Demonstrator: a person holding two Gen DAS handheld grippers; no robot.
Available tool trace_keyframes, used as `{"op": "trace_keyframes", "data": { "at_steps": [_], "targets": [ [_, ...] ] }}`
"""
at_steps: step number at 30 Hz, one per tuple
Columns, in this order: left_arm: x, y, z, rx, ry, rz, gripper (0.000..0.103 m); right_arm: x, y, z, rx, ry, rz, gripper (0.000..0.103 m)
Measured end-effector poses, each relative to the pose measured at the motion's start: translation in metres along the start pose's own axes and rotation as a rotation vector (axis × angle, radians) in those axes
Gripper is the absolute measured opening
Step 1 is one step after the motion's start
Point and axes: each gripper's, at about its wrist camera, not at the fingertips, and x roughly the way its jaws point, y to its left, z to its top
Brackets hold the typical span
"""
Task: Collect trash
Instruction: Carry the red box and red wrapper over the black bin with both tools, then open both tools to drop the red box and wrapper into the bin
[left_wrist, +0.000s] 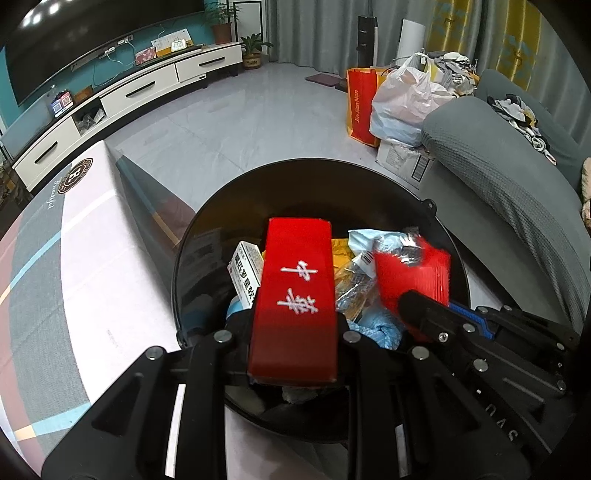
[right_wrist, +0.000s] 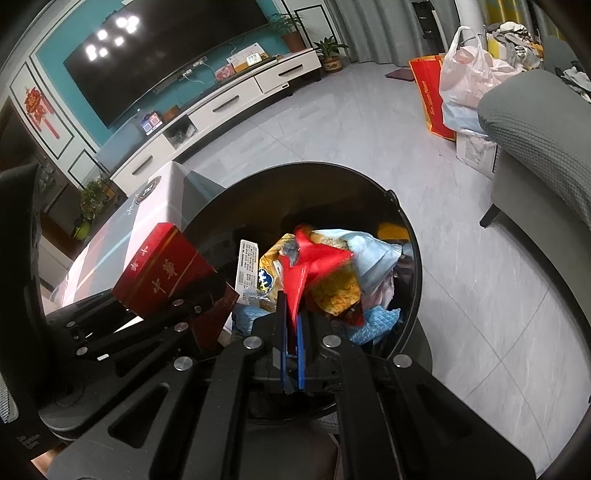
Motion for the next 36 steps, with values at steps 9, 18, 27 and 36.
{"op": "trace_keyframes", "data": {
  "at_steps": [9, 18, 27, 36],
  "targets": [
    [-0.001, 0.001, 0.000, -0.005, -0.003, -0.004, 0.026, 0.000, -0.002, -0.001, 0.002, 0.004, -0.006, 0.005],
    [-0.005, 0.007, 0.003, -0.028, -0.031, -0.010, 0.043, 0.000, -0.006, -0.002, 0.021, 0.008, -0.005, 0.017],
    [-0.018, 0.015, 0.004, -0.056, -0.077, -0.035, 0.052, -0.011, -0.008, 0.000, 0.039, -0.028, 0.001, 0.029],
    [-0.041, 0.021, -0.003, -0.069, -0.099, -0.024, 0.070, -0.035, -0.003, 0.002, 0.029, -0.081, -0.005, 0.038]
  ]
}}
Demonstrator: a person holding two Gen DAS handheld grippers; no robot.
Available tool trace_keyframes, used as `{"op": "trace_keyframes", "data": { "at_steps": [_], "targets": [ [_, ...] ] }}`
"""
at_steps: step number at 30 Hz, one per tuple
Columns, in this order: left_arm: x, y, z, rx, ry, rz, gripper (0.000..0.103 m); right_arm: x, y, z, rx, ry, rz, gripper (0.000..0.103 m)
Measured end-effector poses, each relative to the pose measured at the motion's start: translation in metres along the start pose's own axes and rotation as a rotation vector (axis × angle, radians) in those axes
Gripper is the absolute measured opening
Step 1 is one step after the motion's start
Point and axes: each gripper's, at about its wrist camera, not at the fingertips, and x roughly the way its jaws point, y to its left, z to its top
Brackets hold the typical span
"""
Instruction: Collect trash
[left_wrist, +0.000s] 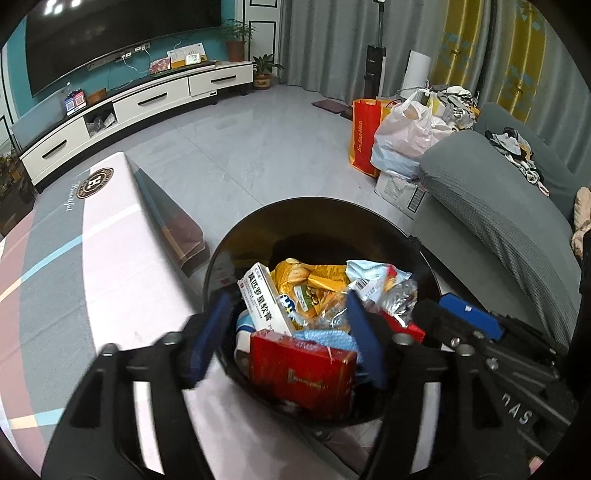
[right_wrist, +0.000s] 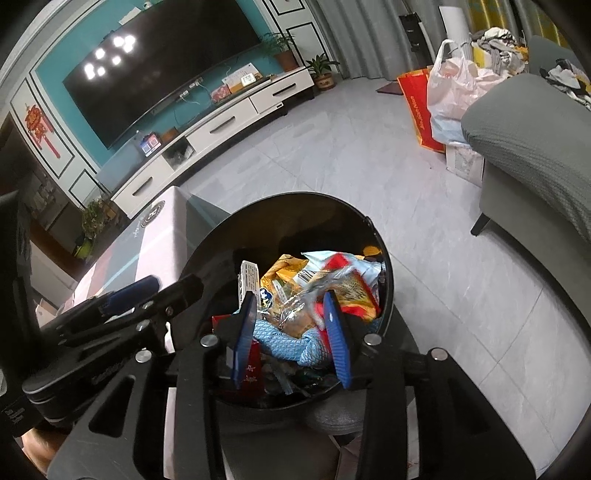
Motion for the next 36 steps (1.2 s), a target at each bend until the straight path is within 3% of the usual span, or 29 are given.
{"op": "trace_keyframes", "data": {
  "at_steps": [5, 10, 12, 16, 22, 25, 28, 31, 36],
  "targets": [
    [-0.022, 0.004, -0.013, 0.009, -0.018, 0.029, 0.081, -0.019, 0.007, -0.002, -0.022, -0.005, -0.033, 0.054],
    [-0.056, 0.019, -0.030, -0.027, -0.036, 0.043, 0.094, -0.044, 0.017, -0.010, -0.048, -0.010, -0.057, 0.082],
    [-0.068, 0.023, -0.035, -0.036, -0.036, 0.059, 0.100, -0.050, 0.021, -0.014, -0.062, -0.005, -0.071, 0.088],
    [-0.100, 0.034, -0.046, -0.046, -0.039, 0.122, 0.100, -0.064, 0.034, -0.024, -0.098, 0.010, -0.101, 0.099],
    [-0.156, 0.046, -0.064, -0.063, -0.076, 0.164, 0.100, -0.097, 0.047, -0.030, -0.104, 0.020, -0.052, 0.100],
    [-0.184, 0.053, -0.070, -0.096, -0.084, 0.179, 0.100, -0.125, 0.052, -0.033, -0.084, -0.017, -0.040, 0.100],
    [-0.209, 0.055, -0.075, -0.126, -0.050, 0.216, 0.100, -0.151, 0.064, -0.038, -0.069, -0.027, -0.092, 0.100],
    [-0.234, 0.054, -0.078, -0.139, -0.081, 0.206, 0.100, -0.170, 0.079, -0.039, -0.118, -0.018, -0.070, 0.100],
    [-0.263, 0.055, -0.075, -0.158, -0.074, 0.220, 0.100, -0.201, 0.102, -0.034, -0.175, -0.032, -0.132, 0.100]
  ]
}}
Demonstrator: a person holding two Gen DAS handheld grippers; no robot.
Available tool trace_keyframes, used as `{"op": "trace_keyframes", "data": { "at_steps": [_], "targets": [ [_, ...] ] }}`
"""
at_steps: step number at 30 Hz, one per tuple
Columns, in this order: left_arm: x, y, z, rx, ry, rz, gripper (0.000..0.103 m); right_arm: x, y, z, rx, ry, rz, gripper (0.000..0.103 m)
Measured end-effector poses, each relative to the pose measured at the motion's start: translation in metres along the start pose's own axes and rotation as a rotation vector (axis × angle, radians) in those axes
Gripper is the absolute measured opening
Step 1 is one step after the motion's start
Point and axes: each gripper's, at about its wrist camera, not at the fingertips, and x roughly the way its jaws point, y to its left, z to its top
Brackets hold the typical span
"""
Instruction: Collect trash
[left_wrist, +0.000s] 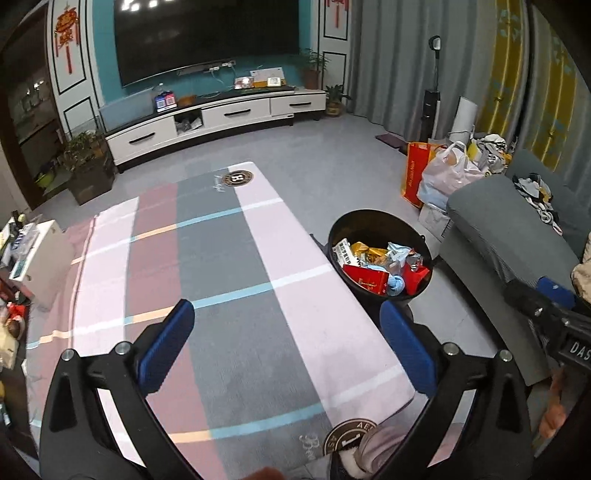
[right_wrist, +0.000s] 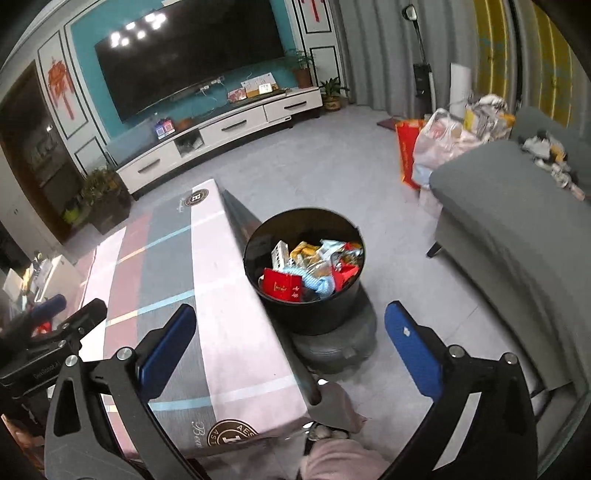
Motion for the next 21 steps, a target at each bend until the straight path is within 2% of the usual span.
{"op": "trace_keyframes", "data": {
  "at_steps": [2, 5, 12, 21],
  "targets": [
    [-0.008, 0.001, 0.005, -0.005, 0.013, 0.020, 0.100, -0.011, 0.003, 0.006, -0.009, -0.025, -0.013, 0.100],
    [-0.020, 0.001, 0.010, -0.016, 0.007, 0.012, 0.100, -0.021, 0.005, 0.012, -0.015, -0.039, -0.020, 0.100],
    [-0.040, 0.000, 0.014, -0.021, -0.017, -0.005, 0.100, -0.030, 0.013, 0.015, -0.051, -0.027, -0.011, 0.100],
    [-0.054, -0.001, 0.012, -0.011, -0.052, 0.035, 0.100, -0.034, 0.023, 0.013, -0.090, -0.036, -0.002, 0.100]
  ]
}}
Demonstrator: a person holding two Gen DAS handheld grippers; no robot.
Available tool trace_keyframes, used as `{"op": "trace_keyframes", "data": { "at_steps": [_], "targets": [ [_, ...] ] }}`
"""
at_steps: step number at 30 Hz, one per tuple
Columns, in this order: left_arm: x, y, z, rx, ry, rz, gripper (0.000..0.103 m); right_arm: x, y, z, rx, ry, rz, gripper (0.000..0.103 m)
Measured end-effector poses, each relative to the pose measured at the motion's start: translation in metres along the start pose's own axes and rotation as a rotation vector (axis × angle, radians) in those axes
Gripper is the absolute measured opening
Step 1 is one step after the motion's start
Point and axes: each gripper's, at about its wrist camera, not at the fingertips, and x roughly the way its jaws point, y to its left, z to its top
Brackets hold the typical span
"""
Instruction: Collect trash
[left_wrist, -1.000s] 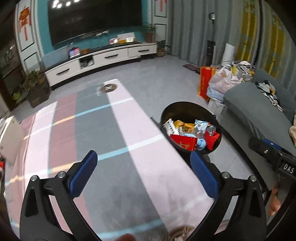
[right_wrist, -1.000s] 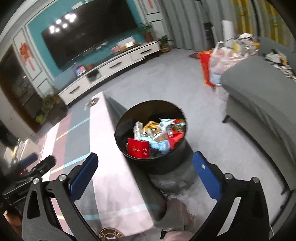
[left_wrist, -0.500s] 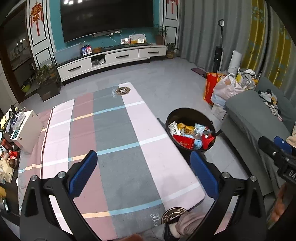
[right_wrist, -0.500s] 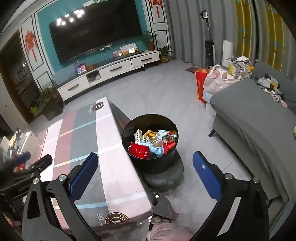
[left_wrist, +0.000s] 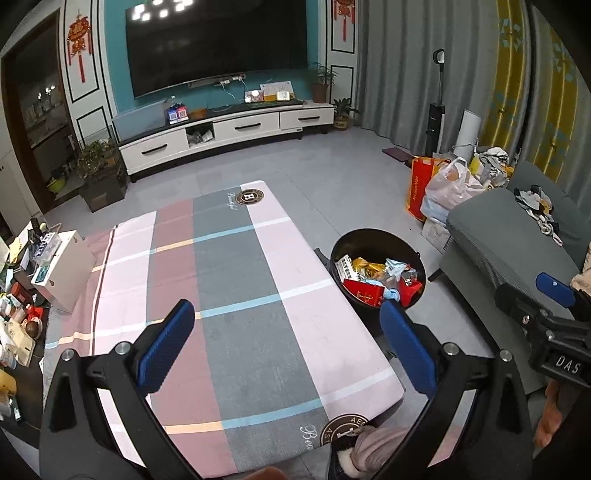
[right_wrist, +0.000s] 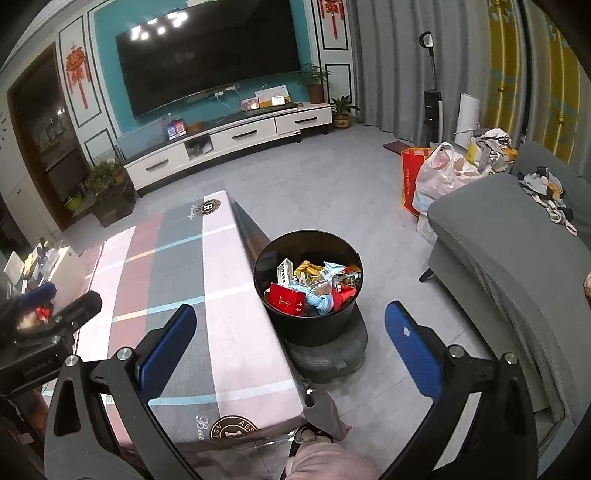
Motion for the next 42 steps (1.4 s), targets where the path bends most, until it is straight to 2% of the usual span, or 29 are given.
{"op": "trace_keyframes", "data": {
  "at_steps": [4, 42],
  "targets": [
    [0.000, 0.001, 0.000, -0.003, -0.001, 0.028, 0.100, 0.001, 0.004, -0.001, -0.013, 0.002, 0.001, 0.100],
    [0.013, -0.001, 0.002, 0.018, 0.013, 0.070, 0.100, -0.002, -0.001, -0.004, -0.021, -0.047, -0.102, 0.100]
  ]
}}
